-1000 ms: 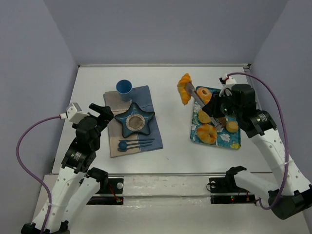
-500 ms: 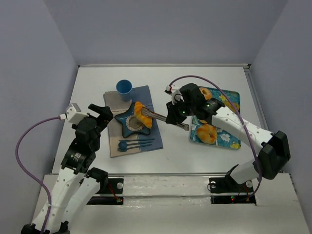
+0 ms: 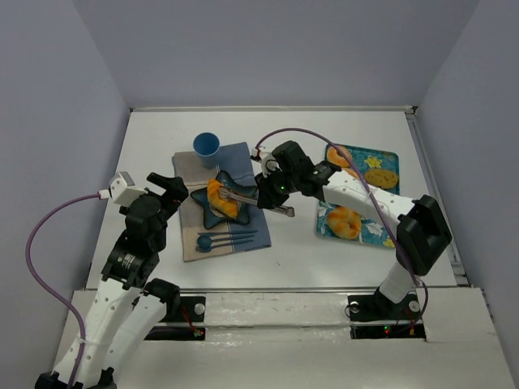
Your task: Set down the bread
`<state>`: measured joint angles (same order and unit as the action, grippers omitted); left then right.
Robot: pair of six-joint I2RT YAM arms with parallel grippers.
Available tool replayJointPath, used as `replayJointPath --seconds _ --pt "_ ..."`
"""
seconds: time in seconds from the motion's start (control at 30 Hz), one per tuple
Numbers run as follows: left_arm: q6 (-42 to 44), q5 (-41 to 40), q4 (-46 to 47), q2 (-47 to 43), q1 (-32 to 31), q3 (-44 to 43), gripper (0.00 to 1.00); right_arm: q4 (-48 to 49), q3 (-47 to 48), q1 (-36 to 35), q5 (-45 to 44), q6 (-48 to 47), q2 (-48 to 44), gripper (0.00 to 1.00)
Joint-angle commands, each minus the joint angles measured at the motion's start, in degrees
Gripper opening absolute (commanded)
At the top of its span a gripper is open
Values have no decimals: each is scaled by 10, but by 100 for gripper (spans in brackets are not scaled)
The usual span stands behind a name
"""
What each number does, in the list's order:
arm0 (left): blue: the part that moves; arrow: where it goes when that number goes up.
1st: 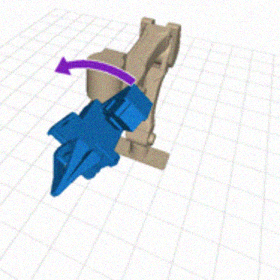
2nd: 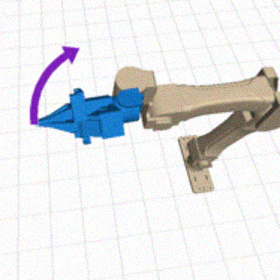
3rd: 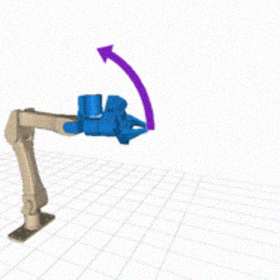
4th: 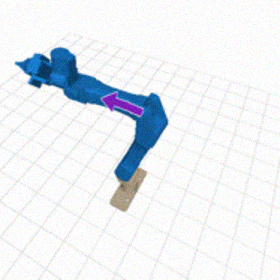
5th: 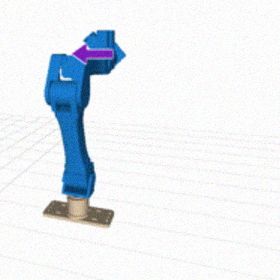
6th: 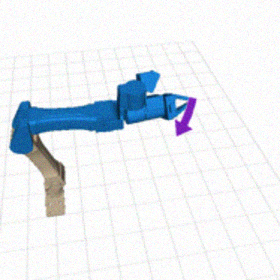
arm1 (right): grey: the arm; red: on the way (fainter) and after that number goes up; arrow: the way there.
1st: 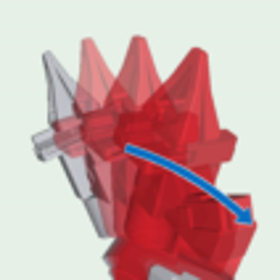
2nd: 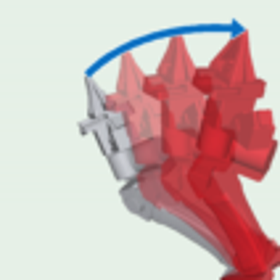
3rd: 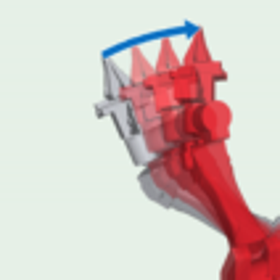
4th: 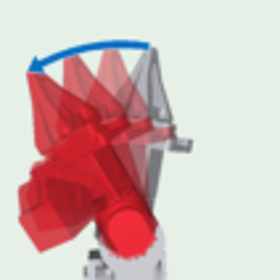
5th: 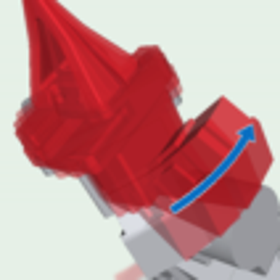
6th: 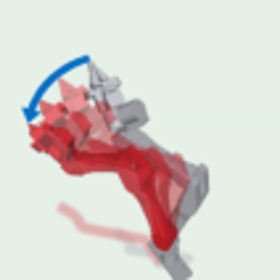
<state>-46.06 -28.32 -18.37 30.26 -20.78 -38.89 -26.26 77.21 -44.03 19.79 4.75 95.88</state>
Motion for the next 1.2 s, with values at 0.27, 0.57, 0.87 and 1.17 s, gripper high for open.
replayJointPath --seconds 0.27,0.57,0.87,1.17 --pt "-6 -17 14 -6 2 4 99 19 49 -6 -41 4 -14 56" --pt "-6 -17 16 -6 2 7 99 13 56 -6 -65 21 -35 55" --pt "-5 -16 25 -8 2 14 99 -4 32 -6 -250 86 -119 53" --pt "-5 -11 19 -12 2 11 99 -77 -13 92 -338 104 -217 51"
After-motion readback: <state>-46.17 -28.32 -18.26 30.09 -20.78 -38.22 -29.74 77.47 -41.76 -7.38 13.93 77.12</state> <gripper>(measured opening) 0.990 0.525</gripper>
